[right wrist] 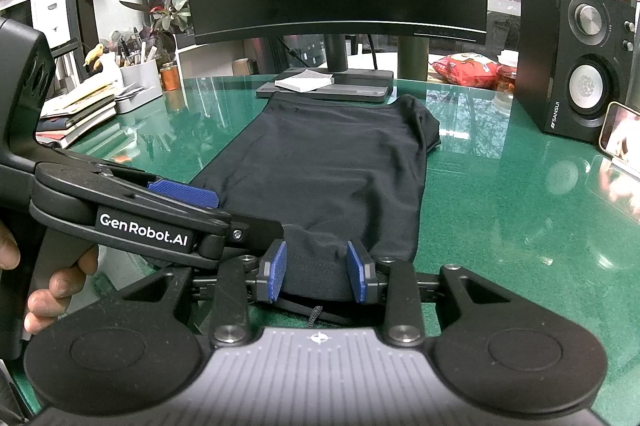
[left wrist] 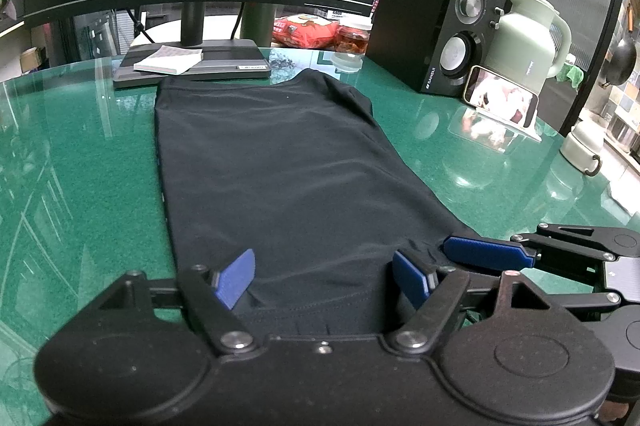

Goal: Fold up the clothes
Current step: 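Keep gripping the black garment hem with both tools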

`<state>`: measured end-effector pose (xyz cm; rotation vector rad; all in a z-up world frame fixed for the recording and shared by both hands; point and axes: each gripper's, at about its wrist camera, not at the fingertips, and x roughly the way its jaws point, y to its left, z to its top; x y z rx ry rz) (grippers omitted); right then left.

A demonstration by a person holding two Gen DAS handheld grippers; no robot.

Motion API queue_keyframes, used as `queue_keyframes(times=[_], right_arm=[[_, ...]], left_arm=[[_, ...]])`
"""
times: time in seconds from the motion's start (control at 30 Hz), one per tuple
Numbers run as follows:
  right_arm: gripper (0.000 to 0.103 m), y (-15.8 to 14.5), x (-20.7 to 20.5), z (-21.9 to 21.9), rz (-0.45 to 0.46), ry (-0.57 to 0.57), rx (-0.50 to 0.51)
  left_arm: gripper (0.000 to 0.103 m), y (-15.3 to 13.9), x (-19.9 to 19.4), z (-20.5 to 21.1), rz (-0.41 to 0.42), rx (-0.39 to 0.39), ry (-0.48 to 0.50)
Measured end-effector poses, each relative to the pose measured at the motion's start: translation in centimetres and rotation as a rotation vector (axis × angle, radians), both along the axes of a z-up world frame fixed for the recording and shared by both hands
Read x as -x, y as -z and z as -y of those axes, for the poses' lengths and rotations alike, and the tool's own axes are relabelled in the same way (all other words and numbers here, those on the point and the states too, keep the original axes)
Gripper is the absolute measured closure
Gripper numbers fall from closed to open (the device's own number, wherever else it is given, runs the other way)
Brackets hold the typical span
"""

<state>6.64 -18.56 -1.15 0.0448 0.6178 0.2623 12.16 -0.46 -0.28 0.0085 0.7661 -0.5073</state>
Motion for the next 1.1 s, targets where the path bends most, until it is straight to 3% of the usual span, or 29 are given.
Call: queue_keyframes(times=[0.67, 0.87, 1.1], right_arm=[[0.069, 0.3, 0.0, 0.1, -0.006, -0.006, 0.003], [0.069, 0.2, -0.1, 0.1, -0.011, -0.01, 0.007], [0.069, 0.1, -0.2, 0.0, -0.017, -0.014, 0.011]], left_arm=[[0.027, -0.3, 0.0, -0.4, -0.014, 0.001, -0.023], [0.027, -1.7, -0.2, -0.6, 0.02, 0.037, -0.027], [0.026, -0.1, -0.9, 0.1, -0.026, 0.01, -0.008]])
